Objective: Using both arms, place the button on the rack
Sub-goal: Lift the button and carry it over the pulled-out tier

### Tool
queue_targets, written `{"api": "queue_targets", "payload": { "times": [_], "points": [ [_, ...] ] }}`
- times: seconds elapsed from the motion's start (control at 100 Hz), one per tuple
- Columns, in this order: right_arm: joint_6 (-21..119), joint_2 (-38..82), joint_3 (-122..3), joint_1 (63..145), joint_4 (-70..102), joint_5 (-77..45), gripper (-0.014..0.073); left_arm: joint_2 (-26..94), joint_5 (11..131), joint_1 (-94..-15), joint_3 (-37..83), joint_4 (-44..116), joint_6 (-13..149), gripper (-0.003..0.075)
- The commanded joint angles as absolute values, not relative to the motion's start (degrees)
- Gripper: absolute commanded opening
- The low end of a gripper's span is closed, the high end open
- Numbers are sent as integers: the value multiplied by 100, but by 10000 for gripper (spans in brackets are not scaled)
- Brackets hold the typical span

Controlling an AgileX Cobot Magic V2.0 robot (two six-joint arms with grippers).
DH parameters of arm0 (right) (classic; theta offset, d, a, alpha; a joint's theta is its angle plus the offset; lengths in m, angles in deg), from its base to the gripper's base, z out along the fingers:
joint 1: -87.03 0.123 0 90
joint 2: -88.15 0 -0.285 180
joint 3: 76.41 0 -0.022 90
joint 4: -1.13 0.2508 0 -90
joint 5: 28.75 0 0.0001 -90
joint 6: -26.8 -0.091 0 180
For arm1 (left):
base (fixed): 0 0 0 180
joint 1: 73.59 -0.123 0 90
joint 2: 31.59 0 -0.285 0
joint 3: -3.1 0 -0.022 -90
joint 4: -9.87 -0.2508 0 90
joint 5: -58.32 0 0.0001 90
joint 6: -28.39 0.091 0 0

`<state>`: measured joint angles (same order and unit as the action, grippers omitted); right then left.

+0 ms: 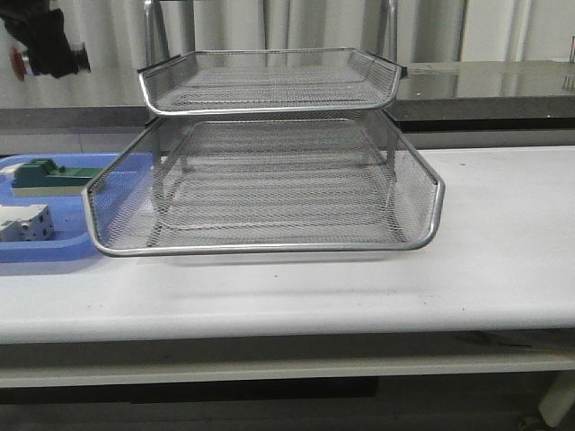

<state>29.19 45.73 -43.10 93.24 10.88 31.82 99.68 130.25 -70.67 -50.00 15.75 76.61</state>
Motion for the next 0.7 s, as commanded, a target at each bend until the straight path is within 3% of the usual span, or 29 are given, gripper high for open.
{"api": "queue_targets", "payload": {
  "times": [0.0, 0.26, 0.69],
  "points": [
    [2933, 4558, -4500, 9319, 1109, 2896, -60, 9343, 13084, -7093, -5191, 1812, 7481, -20],
    [2933, 4558, -4500, 9319, 1109, 2897, -60, 8559, 13084, -6951, -4836, 1912, 6966, -20],
    [2933, 4558, -4500, 9319, 1109, 2904, -60, 7057, 13084, -5908, -2826, 1912, 6954, -20]
  ]
}}
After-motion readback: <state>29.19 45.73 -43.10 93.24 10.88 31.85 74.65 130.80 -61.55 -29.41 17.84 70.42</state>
